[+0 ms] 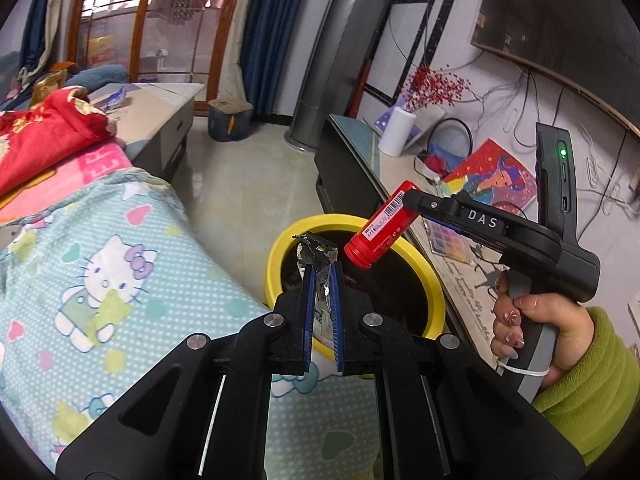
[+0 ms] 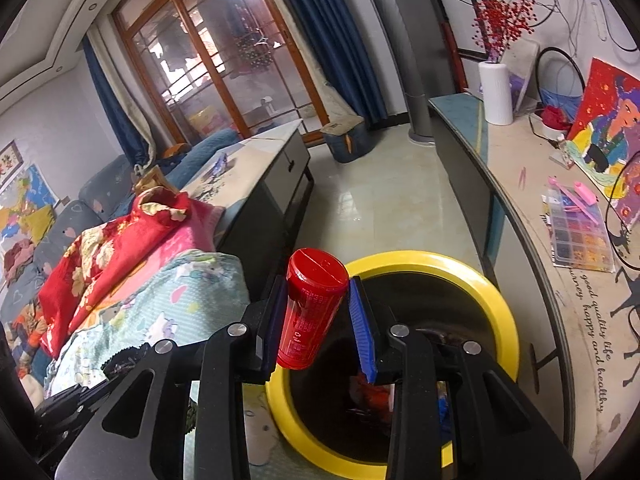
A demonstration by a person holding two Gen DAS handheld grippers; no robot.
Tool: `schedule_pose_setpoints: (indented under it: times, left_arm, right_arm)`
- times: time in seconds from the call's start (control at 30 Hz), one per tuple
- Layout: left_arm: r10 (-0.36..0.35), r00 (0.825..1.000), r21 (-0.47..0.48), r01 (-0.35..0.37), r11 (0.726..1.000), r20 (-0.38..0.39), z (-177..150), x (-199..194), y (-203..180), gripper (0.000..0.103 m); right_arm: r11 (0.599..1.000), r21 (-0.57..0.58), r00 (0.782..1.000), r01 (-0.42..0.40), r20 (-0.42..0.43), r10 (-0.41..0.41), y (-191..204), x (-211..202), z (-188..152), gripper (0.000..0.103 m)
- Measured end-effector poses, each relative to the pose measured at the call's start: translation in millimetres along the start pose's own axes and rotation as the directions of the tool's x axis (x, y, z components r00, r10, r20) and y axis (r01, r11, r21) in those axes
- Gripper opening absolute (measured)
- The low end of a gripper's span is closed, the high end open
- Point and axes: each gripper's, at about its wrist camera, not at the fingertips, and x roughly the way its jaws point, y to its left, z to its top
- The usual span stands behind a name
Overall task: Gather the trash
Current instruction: 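Carry the black snack pack and red container in both grippers over the yellow bin, then open the left gripper over the bin while the right gripper releases the red container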
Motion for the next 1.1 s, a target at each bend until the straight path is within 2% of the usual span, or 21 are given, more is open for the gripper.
schedule_pose_setpoints:
  times: [0.47, 0.8, 0.93, 1.03, 1.1]
  left_arm:
    - [-0.026, 0.997, 0.065, 0.031, 0.997, -0.071, -3.9, 31.6, -26.1, 0.004]
    - [-0.037, 0.994, 0.088, 0.047, 0.995, -0.104, -6.7, 51.1, -39.3, 0.006]
    - [-0.039, 0.993, 0.087, 0.049, 0.995, -0.112, -6.7, 55.3, -44.1, 0.028]
    - [-0.032, 0.993, 0.089, 0.042, 0.995, -0.11, -6.9, 55.9, -45.1, 0.047]
    - [-0.026, 0.994, 0.081, 0.035, 0.996, -0.108, -7.5, 54.7, -44.4, 0.055]
  right_arm:
    - [0.997, 0.048, 0.996, 0.067, -0.054, -0.065, -42.2, 9.2, -8.2, 0.03]
    - [0.993, 0.09, 0.994, 0.074, -0.089, -0.066, -60.8, 15.1, -15.1, 0.03]
    - [0.991, 0.108, 0.993, 0.081, -0.091, -0.072, -69.2, 13.0, -16.3, 0.032]
    - [0.99, 0.116, 0.994, 0.085, -0.084, -0.075, -73.6, 9.1, -16.9, 0.041]
    - [0.989, 0.114, 0.994, 0.089, -0.078, -0.081, -74.4, 6.1, -17.5, 0.045]
